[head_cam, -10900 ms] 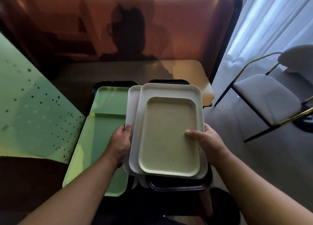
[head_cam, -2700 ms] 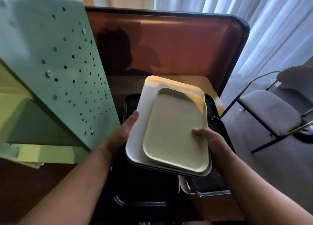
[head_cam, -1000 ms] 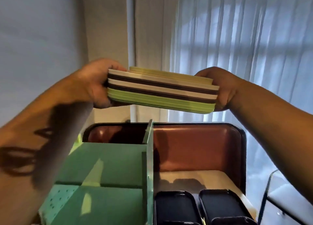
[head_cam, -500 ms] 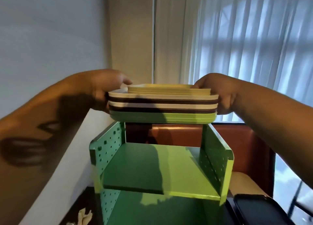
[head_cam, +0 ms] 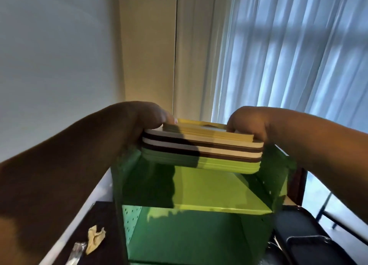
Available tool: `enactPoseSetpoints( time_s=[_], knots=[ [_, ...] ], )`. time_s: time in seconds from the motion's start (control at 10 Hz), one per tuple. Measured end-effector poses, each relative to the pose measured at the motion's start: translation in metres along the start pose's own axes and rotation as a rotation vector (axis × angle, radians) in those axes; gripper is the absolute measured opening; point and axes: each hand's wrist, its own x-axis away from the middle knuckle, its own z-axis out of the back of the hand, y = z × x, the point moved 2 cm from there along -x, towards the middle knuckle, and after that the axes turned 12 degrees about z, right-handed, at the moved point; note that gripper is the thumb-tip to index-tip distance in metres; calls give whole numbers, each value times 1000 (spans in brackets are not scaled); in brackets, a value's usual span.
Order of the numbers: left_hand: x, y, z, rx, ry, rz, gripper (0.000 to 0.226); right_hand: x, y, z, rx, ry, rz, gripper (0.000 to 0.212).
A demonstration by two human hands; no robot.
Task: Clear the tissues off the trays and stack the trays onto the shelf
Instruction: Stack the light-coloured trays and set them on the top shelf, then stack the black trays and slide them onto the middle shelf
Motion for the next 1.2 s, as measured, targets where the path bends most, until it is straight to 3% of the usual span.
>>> enactPoseSetpoints(
  time_s=[0.1, 0.2, 0.3, 0.4, 0.5, 0.6, 0.7, 0.8, 0.9, 1.2],
  knots=[
    [-12, -6, -9, -255, 96, 37, 16, 22, -11, -17, 214, -215, 8, 27],
    [-15, -11, -15, -318, 69, 87, 25, 14, -11, -32, 229, -381, -31, 18],
    [-19, -17, -25, -414, 50, 117, 31, 7, -7, -43, 202, -478, -84, 30],
    [-18, -11, -24, -474, 56, 125, 29, 5, -8, -40, 190, -477, -73, 31],
    [-11, -2, -21, -546, 76, 149, 45, 7, -9, -39, 212, -469, -69, 24],
    [3, 26, -17, -569, 256, -1, 41, 13, -16, -18, 237, -349, 43, 24],
    [12, 63, -19, -519, 402, -216, 31, 21, -16, 16, 203, -102, 96, 33],
    [20, 100, -35, -421, 423, -408, 29, 23, 10, 50, 77, 147, 97, 39],
    [32, 138, -68, -392, 427, -571, 28, 29, 49, 76, 95, 295, 120, 33],
    [56, 223, -184, -474, 383, -757, 33, 76, 183, 95, -287, 515, 24, 21]
  ],
)
